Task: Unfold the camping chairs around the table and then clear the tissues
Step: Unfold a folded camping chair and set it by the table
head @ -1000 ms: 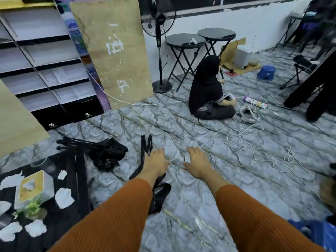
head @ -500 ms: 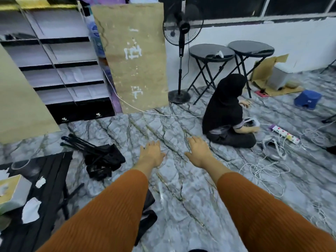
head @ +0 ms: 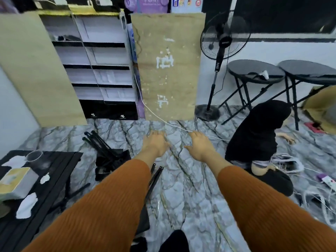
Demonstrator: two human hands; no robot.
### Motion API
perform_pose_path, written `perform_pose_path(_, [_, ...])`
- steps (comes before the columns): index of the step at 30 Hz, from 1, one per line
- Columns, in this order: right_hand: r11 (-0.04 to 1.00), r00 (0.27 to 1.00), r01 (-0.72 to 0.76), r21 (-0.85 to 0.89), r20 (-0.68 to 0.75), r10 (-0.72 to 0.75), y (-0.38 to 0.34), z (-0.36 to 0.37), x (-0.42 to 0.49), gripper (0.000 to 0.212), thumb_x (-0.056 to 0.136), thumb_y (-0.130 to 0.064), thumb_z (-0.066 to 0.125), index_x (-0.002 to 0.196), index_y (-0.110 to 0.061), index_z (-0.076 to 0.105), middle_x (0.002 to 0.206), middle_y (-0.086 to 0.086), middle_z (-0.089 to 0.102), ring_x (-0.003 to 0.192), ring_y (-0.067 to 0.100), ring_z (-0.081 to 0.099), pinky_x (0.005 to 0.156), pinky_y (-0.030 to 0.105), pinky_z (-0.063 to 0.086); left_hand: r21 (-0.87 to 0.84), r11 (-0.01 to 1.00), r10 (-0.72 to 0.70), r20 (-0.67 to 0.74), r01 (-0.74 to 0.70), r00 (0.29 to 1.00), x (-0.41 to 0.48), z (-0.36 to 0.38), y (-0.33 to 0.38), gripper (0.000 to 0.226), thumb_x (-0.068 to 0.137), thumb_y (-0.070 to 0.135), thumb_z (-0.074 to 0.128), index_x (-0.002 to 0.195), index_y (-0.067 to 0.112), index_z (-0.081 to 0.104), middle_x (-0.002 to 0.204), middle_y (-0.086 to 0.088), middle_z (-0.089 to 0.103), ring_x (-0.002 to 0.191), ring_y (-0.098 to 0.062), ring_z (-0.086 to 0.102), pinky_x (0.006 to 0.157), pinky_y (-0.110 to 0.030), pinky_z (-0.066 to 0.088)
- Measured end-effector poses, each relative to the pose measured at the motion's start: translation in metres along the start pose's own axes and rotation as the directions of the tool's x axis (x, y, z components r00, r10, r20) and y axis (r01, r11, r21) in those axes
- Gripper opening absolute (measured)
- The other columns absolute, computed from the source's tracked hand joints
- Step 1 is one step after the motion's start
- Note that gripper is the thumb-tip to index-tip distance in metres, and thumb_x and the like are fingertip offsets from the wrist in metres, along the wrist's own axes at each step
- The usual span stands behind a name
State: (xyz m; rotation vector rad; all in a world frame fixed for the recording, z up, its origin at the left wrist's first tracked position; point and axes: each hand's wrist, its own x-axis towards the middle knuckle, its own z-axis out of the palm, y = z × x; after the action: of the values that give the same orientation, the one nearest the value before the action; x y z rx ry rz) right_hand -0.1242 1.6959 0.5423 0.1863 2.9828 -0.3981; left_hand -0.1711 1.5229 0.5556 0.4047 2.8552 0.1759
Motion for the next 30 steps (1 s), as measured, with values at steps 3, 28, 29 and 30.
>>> perform_pose_path(3, [0.998, 0.998, 0.056, -0.023, -0.006, -0.056, -0.003, -0.012, 0.057, 0.063, 0.096, -0.038, 0.051, 0.147, -0.010, 0.027, 0.154, 0.013, 0.030, 0.144, 0.033, 0.023, 0.119, 0.046, 0.023, -0.011, 0.999, -0.053, -0.018, 0.053, 0.998, 0.044, -0.015, -0.010, 0.063, 0.098, 0.046, 0.043, 0.149, 0.012, 0.026, 0.153, -0.013, 0.032, 0.142, -0.032, 0.029, 0.117, -0.053, 0.020])
perform_pose_path(28, [0.497, 0.475, 0.865, 0.065, 0.214, -0.854, -0.268, -0.014, 0.318, 0.058, 0.098, -0.033, 0.050, 0.147, -0.008, 0.031, 0.152, 0.011, 0.035, 0.141, 0.030, 0.028, 0.118, 0.042, 0.025, -0.312, 0.503, -0.859, -0.081, 0.806, 0.505, 0.099, -0.088, -0.220, 0.067, 0.099, 0.046, 0.040, 0.153, 0.017, 0.015, 0.161, -0.008, 0.019, 0.149, -0.029, 0.014, 0.120, -0.053, 0.014])
perform_pose_path(29, [0.447, 0.419, 0.891, 0.080, 0.233, -0.877, -0.282, -0.010, 0.314, 0.058, 0.098, -0.033, 0.050, 0.147, -0.008, 0.030, 0.152, 0.011, 0.035, 0.141, 0.029, 0.028, 0.117, 0.043, 0.026, -0.341, 0.451, -0.888, -0.076, 0.824, 0.454, 0.085, -0.085, -0.224, 0.067, 0.098, 0.046, 0.042, 0.153, 0.016, 0.017, 0.160, -0.008, 0.021, 0.148, -0.030, 0.016, 0.119, -0.053, 0.016])
perform_pose_path(30, [0.393, 0.360, 0.915, 0.091, 0.253, -0.898, -0.295, -0.005, 0.307, 0.058, 0.098, -0.034, 0.050, 0.147, -0.008, 0.030, 0.151, 0.011, 0.035, 0.141, 0.029, 0.028, 0.117, 0.043, 0.027, -0.361, 0.400, -0.913, -0.073, 0.842, 0.402, 0.071, -0.082, -0.227, 0.066, 0.097, 0.045, 0.044, 0.152, 0.016, 0.020, 0.159, -0.009, 0.024, 0.147, -0.031, 0.019, 0.118, -0.053, 0.018])
